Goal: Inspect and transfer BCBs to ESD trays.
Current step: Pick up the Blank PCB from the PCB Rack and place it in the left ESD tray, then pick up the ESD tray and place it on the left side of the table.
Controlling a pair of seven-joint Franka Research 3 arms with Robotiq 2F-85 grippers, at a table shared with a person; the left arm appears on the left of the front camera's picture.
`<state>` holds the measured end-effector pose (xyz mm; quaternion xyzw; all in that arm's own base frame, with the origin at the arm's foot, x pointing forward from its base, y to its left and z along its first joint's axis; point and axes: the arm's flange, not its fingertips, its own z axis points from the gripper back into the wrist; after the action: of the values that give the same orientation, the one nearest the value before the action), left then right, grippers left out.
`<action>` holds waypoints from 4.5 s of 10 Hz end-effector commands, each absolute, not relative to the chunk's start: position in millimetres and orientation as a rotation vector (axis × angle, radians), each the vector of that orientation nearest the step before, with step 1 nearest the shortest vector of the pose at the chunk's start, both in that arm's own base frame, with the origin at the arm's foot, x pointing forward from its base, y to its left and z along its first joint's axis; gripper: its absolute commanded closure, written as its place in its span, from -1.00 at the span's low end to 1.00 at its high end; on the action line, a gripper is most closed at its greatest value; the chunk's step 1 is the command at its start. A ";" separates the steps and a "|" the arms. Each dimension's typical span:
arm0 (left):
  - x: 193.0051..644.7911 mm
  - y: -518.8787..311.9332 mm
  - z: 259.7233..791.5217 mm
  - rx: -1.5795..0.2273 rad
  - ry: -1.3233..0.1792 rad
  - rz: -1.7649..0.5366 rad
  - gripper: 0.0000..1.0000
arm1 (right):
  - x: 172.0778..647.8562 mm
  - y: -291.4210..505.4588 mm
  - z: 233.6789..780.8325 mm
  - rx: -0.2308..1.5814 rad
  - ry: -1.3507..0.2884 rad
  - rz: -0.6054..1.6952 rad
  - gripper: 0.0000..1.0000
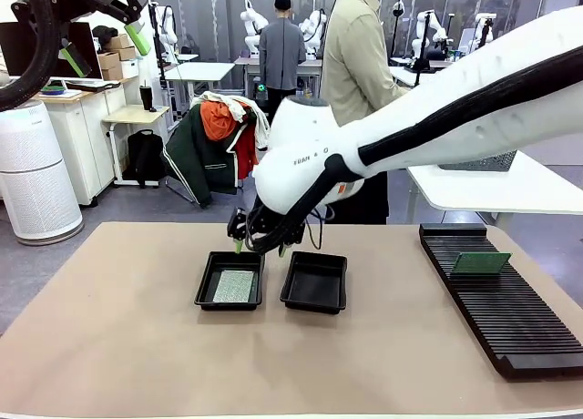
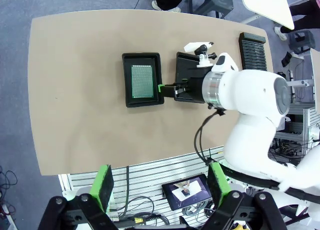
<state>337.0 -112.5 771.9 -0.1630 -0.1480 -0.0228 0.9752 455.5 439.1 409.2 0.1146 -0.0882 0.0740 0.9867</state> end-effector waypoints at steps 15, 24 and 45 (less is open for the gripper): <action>336.4 -112.0 771.0 -0.329 -0.297 -0.046 -1.00 | 436.4 436.0 456.7 0.180 -0.178 0.133 -1.00; 336.4 -112.0 771.0 -0.329 -0.297 -0.046 -1.00 | 436.4 436.0 456.7 0.180 -0.178 0.133 -1.00; 485.6 -172.2 463.2 -0.107 -0.154 -0.023 -1.00 | 407.2 273.3 532.2 0.630 -0.051 -0.036 -1.00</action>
<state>480.7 -166.6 470.7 -0.0717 -0.0676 -0.0235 0.9949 403.6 270.7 532.3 0.3127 -0.0235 -0.0186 0.9494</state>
